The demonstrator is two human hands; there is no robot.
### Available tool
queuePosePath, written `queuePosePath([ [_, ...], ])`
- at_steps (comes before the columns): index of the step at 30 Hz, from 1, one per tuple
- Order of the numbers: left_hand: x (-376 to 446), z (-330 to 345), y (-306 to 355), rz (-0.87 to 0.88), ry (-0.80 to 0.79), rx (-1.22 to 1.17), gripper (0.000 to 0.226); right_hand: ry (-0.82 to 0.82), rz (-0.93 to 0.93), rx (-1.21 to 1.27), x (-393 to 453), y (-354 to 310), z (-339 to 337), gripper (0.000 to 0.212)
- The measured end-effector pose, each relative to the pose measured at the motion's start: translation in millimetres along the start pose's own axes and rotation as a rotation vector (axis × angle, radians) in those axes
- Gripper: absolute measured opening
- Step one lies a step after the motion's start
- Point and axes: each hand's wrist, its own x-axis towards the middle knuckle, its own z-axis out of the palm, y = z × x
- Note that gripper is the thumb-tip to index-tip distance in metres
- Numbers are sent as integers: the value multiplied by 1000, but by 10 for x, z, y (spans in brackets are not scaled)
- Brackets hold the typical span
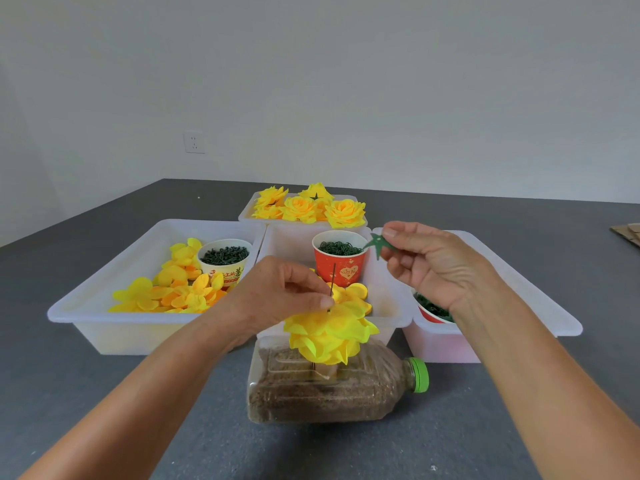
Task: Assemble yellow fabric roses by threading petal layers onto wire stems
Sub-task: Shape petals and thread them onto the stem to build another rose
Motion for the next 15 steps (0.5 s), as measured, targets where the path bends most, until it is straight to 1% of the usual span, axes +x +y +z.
queuePosePath([
  [2, 14, -31, 50, 13, 107, -20, 5, -56, 30, -1, -35, 10, 99, 10],
  [4, 39, -33, 127, 42, 213, -69, 12, -113, 45, -10, -56, 20, 179, 15],
  [6, 64, -18, 223, 71, 255, -125, 20, -149, 48, -25, -58, 22, 246, 19],
  [9, 88, -12, 350, 47, 199, -218, 24, -180, 44, -63, -50, 14, 321, 21],
  [12, 106, -40, 407, -47, 110, -316, 27, -205, 37, -98, -38, -5, 362, 24],
  [15, 122, -67, 429, -145, 71, -404, 14, -211, 37, -132, -32, -9, 381, 25],
])
